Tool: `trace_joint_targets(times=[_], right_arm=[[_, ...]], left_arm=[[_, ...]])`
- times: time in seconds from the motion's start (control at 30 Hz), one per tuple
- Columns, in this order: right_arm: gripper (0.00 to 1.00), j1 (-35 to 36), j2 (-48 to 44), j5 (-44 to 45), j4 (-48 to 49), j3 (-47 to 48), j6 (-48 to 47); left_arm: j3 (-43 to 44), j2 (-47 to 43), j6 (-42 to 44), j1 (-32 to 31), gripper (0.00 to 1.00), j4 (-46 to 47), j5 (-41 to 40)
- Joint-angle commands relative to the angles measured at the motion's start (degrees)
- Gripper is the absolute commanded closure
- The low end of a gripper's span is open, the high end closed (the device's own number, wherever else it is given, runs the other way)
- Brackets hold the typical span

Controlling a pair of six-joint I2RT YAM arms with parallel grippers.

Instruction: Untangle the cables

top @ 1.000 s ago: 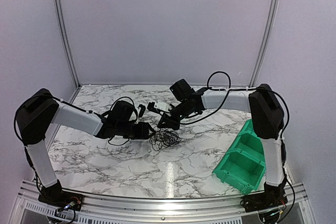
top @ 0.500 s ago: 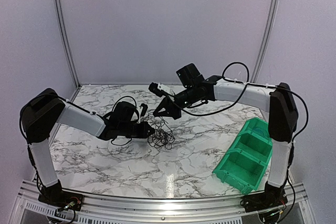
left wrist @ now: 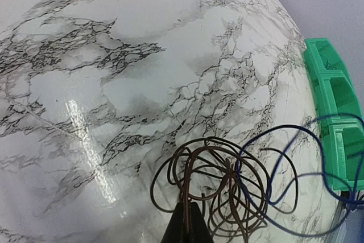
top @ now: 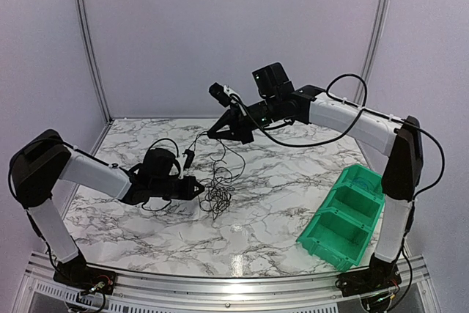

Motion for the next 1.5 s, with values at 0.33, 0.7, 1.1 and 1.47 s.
trace_joint_targets(times=[0.33,0.7,1.1,1.47], right_arm=[[0.94,-0.08,-0.49,5.34,5.31,-5.85,4.71],[1.00,0.51,1.20,6.69,5.34,-4.43,5.91],[1.00,0.52,1.17,5.66,3.25,-0.72,6.11],[1.00,0.54,-2.32,2.71,-1.69,13.57,4.70]], left_arm=[[-13.05,-27.87,3.21,1.44,0.37,0.15,-20.57],[-5.67,-25.56,-3.19,1.09,0.33,-0.59,-10.42],[4.86,-10.67,-5.51,0.32,0.58,0.47,-7.21],[8.09,1.86,-7.42,1.36,0.71,4.69,-10.70]])
